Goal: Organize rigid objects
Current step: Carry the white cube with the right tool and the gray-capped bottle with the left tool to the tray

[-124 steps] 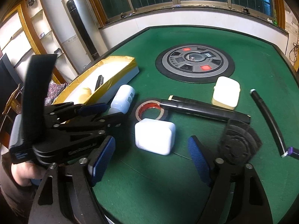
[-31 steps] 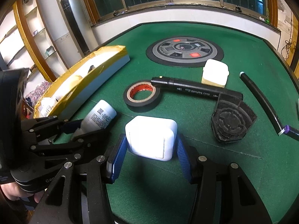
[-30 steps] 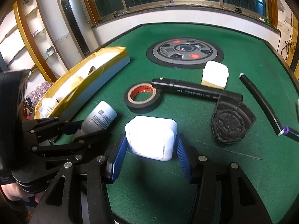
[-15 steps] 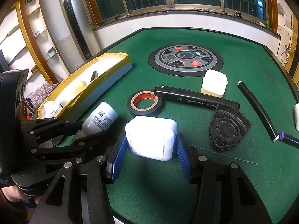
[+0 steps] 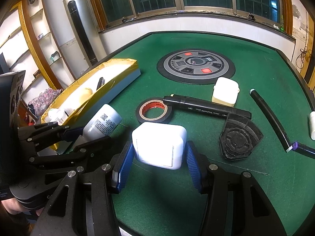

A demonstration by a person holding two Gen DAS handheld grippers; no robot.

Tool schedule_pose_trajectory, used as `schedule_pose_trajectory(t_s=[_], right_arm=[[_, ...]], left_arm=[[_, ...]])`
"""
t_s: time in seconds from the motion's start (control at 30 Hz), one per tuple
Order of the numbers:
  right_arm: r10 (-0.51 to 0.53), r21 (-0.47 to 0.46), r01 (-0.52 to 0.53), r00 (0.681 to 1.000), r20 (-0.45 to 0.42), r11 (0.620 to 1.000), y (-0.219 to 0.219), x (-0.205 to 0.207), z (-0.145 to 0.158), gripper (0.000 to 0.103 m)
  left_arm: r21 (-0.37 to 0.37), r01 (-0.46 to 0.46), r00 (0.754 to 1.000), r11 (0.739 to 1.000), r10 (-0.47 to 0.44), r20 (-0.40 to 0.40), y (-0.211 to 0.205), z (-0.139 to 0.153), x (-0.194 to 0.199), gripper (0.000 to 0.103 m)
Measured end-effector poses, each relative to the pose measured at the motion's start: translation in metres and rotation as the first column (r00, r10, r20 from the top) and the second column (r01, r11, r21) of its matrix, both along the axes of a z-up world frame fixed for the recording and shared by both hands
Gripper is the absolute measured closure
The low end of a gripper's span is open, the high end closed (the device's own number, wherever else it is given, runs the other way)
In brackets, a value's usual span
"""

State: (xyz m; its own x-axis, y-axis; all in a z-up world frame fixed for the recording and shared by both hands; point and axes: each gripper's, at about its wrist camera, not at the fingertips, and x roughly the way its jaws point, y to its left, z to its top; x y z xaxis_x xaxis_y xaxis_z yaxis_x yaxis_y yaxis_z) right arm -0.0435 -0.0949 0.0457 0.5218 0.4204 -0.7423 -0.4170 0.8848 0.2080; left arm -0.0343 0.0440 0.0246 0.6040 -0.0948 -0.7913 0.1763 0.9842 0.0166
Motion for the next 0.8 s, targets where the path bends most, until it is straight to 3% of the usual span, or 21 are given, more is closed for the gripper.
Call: schedule_pose_trajectory(t_s=[0.27,0.47,0.8], right_arm=[[0.0,0.002,0.0,1.0,0.004,1.0,0.001,0.0,0.001,0.055],[0.002,0.006,-0.002,1.0,0.014,1.0,0.001,-0.001,0.006,0.055],[0.008,0.009,-0.009,1.0,0.018,1.0,0.003,0.0,0.007,0.055]], left_arm=[[0.016,-0.012,1.0,1.0,0.012,0.021,0.002,0.006,-0.003,0.071],[-0.016,-0.024,0.997,1.0,0.025,0.072,0.017,0.031,-0.009,0.071],[-0.022,-0.115,0.987,0.993,0.116,0.113,0.055,0.049,-0.009,0.071]])
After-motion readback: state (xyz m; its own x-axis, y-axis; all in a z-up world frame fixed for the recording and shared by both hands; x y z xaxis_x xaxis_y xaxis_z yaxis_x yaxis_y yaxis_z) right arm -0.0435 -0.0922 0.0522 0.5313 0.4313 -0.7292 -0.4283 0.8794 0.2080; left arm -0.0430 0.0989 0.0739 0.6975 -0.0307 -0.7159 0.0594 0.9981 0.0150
